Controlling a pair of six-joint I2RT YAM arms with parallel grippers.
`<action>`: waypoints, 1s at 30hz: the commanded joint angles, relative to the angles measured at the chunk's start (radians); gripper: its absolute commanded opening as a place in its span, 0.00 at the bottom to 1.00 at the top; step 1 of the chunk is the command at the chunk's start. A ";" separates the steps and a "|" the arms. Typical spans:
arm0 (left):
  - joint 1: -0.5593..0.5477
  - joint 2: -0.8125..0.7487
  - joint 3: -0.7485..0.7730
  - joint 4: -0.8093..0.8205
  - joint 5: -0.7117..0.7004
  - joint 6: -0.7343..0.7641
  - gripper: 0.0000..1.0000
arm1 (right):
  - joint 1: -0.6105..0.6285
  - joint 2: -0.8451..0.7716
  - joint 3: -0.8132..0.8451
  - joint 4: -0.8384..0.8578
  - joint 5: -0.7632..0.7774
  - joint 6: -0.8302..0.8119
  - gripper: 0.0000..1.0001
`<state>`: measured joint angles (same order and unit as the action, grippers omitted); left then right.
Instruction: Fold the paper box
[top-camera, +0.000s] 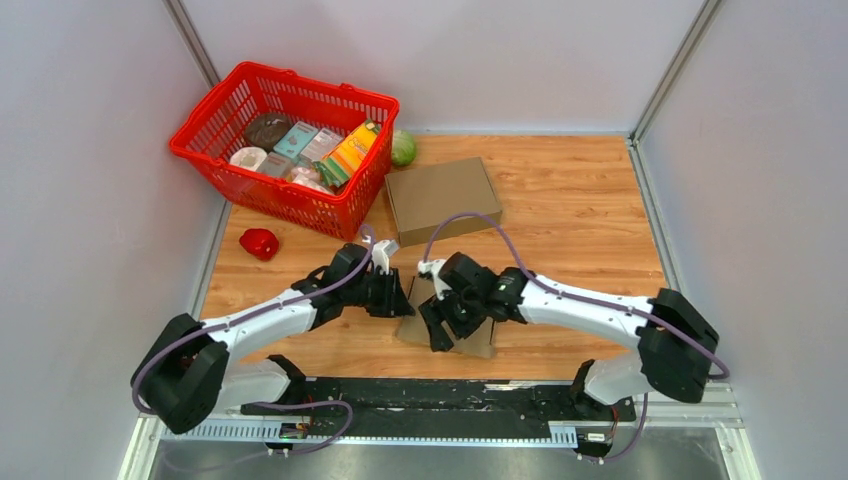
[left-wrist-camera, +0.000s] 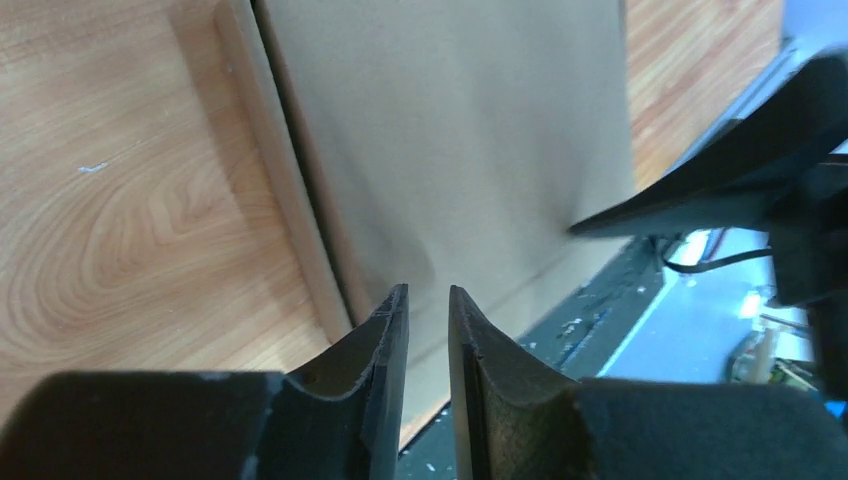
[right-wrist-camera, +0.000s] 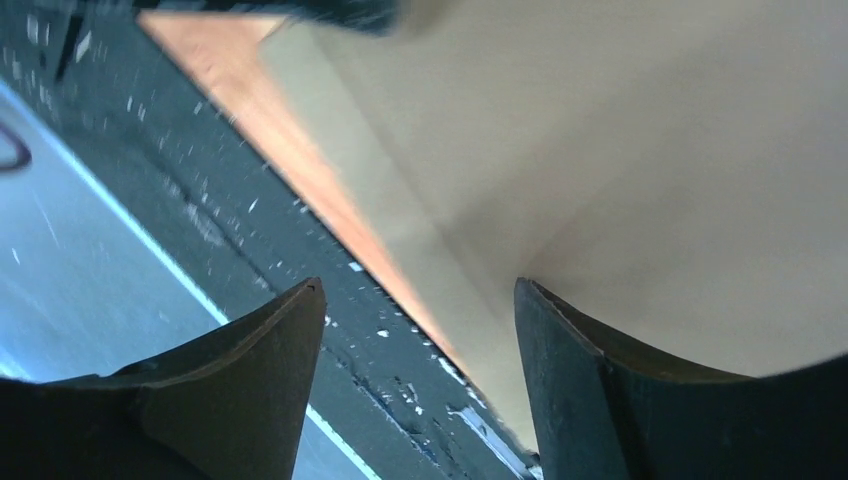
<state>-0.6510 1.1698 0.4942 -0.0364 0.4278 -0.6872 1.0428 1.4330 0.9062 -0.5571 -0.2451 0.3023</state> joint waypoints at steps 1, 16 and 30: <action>-0.025 0.056 0.055 -0.037 -0.075 0.074 0.28 | -0.153 -0.175 -0.065 -0.001 0.113 0.242 0.70; -0.062 0.025 0.090 -0.126 -0.129 0.106 0.22 | -0.578 -0.312 -0.420 0.192 -0.140 0.334 0.43; 0.073 -0.084 0.007 -0.042 0.023 -0.055 0.73 | -0.745 -0.335 -0.559 0.313 -0.309 0.324 0.22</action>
<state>-0.6083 1.0557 0.5247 -0.1490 0.3431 -0.6846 0.3450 1.1049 0.3901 -0.2920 -0.5102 0.6403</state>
